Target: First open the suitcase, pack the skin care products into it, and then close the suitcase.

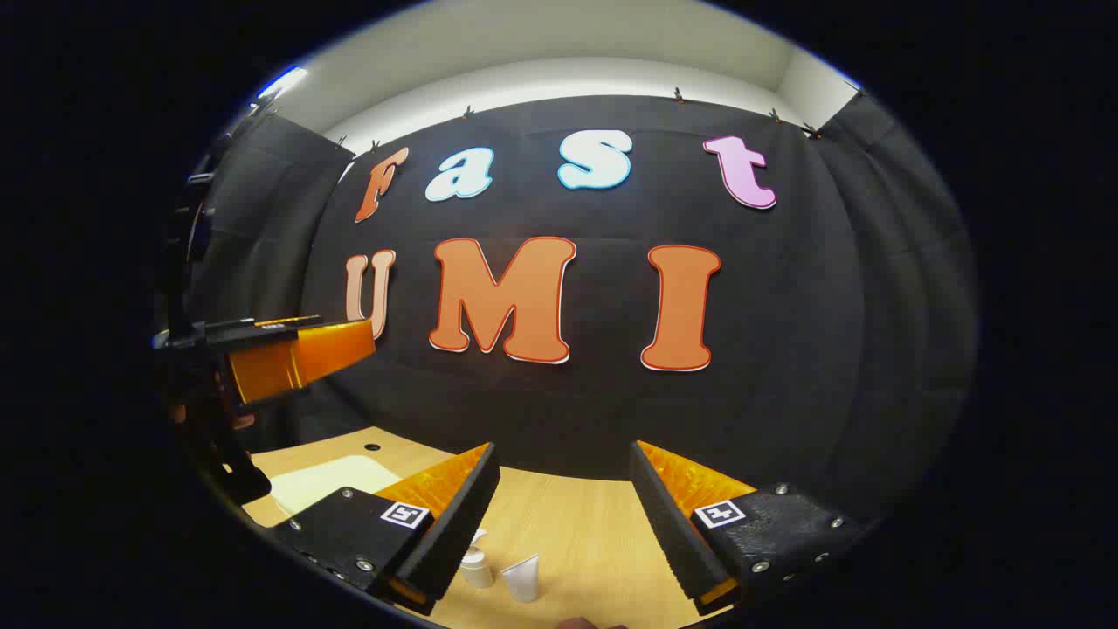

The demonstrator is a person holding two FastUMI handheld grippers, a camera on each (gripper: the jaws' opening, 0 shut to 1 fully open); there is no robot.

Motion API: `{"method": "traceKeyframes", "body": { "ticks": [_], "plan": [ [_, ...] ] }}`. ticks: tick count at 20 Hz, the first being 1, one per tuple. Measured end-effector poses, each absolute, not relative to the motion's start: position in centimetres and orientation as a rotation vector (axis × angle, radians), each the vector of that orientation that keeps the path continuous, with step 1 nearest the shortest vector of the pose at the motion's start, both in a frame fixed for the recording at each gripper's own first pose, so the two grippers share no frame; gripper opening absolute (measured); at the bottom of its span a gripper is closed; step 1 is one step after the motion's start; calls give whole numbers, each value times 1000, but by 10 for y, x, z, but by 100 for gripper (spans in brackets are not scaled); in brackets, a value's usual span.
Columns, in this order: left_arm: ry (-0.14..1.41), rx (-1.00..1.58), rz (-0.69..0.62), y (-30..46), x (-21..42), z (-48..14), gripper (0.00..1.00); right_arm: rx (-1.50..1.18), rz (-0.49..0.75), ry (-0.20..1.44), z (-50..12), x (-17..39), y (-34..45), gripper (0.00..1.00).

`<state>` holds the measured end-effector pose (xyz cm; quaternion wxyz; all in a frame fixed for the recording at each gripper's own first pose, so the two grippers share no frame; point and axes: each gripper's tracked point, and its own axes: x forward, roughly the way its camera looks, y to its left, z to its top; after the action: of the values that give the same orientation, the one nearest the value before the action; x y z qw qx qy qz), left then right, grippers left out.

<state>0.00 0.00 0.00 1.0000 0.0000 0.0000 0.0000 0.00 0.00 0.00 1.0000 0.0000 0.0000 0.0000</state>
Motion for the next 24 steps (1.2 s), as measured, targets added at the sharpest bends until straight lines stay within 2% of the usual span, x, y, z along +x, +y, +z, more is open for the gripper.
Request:
{"method": "traceKeyframes", "body": {
  "ticks": [13,16,24],
  "plan": [
    [34,58,25,11,8,-25,97,4,-16,41,-18,13,15,95],
    [42,78,35,15,9,-32,96,3,17,52,-23,13,27,95],
    [91,177,5,11,1,-61,96,-2,10,51,-23,16,18,95]
  ]
}}
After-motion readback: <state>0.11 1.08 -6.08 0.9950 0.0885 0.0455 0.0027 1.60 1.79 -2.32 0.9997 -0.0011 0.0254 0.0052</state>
